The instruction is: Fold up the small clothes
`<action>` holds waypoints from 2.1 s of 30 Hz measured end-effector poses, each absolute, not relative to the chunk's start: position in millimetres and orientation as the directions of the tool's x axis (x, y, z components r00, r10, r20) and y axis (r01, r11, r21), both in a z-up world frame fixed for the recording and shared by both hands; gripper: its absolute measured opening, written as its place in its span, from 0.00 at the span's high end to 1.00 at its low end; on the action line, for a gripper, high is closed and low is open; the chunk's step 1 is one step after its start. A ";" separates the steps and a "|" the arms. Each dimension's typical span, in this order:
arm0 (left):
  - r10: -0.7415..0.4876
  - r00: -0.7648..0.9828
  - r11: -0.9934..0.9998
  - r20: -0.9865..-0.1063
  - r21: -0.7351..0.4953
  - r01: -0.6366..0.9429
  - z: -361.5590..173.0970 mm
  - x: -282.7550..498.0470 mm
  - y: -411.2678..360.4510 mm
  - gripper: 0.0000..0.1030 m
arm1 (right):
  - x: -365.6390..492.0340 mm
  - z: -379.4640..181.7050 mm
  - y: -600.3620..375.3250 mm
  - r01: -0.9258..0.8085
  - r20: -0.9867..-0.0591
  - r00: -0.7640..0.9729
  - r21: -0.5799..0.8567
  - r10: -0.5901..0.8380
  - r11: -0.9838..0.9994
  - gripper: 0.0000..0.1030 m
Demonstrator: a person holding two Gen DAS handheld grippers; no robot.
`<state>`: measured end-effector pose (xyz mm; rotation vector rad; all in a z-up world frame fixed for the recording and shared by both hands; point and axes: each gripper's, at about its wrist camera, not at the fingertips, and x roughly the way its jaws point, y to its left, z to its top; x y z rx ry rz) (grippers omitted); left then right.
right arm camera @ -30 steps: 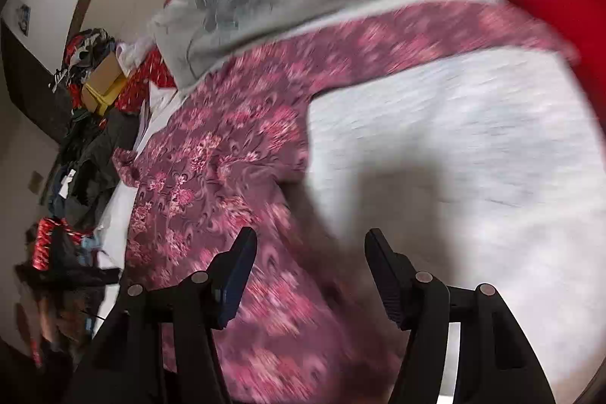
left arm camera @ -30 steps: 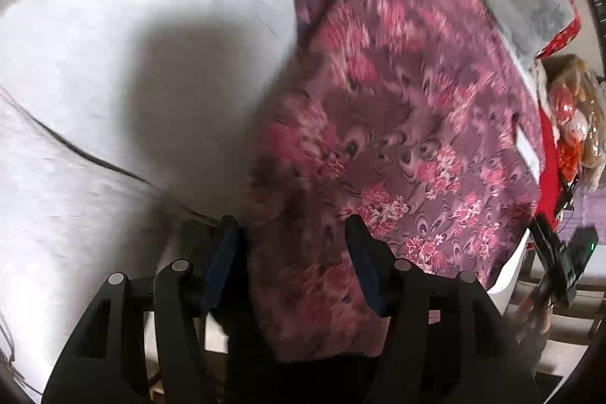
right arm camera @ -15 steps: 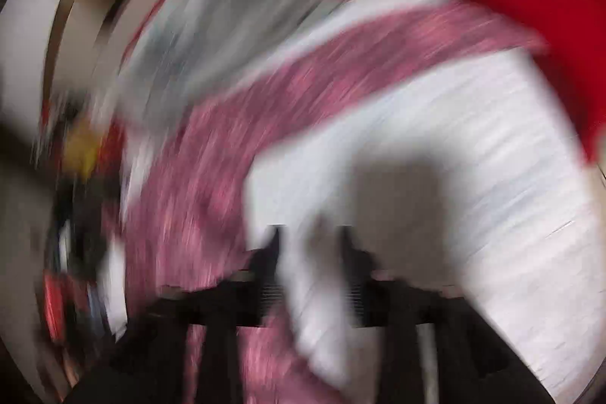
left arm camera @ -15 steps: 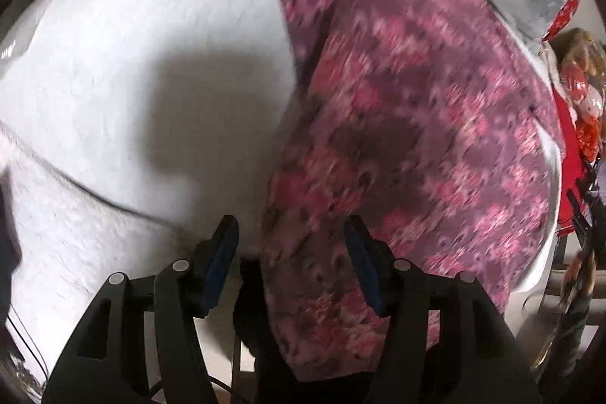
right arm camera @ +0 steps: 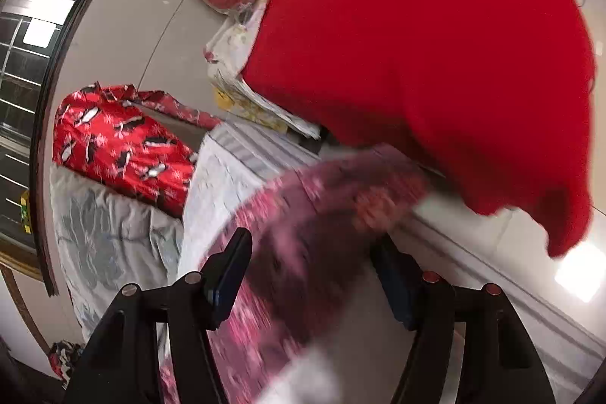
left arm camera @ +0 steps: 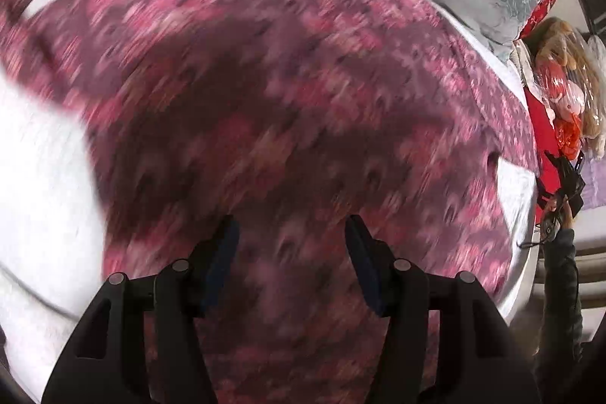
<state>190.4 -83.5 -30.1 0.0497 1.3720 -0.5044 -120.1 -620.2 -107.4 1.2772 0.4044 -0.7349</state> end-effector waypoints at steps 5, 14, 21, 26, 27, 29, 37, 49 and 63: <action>-0.350 0.169 0.891 -0.921 -0.271 0.363 -20.2 230.5 -105.1 0.44 | -113.8 -59.0 -641.9 0.682 -0.597 0.729 0.676 -0.336 0.279 0.92; -0.354 0.187 0.913 -0.916 -0.296 0.281 -49.8 272.1 -103.0 0.40 | -94.2 -38.9 -653.4 0.792 -0.677 0.611 0.520 -0.410 0.320 0.96; -0.403 0.164 0.883 -0.900 -0.336 0.327 -41.7 267.3 -91.1 0.39 | -49.5 -15.3 -596.9 0.674 -0.610 0.731 0.570 -0.308 0.470 0.96; -0.467 0.137 0.862 -0.873 -0.415 0.291 -38.7 271.7 -64.9 0.39 | -2.3 3.6 -526.9 0.549 -0.573 0.803 0.603 -0.164 0.578 0.96; -0.479 0.131 0.857 -0.868 -0.430 0.285 -37.6 272.8 -58.8 0.39 | 10.0 6.0 -509.2 0.522 -0.568 0.813 0.610 -0.130 0.596 0.96; -0.495 0.124 0.849 -0.860 -0.448 0.280 -35.7 274.9 -47.9 0.39 | 30.8 8.8 -478.5 0.477 -0.561 0.825 0.622 -0.071 0.621 0.96; -0.526 0.130 0.831 -0.840 -0.476 0.289 -22.2 286.0 -18.1 0.39 | 119.5 4.9 -346.4 0.322 -0.577 0.802 0.635 0.155 0.702 0.96; -0.557 0.187 0.825 -0.809 -0.515 0.232 -6.3 304.9 41.4 0.39 | 213.5 2.6 -157.4 0.100 -0.570 0.718 0.652 0.399 0.752 0.95; -0.619 0.045 0.776 -0.784 -0.601 0.192 -39.0 301.5 4.8 0.37 | 141.1 -33.3 -166.5 0.156 -0.647 0.624 0.653 0.438 0.742 0.44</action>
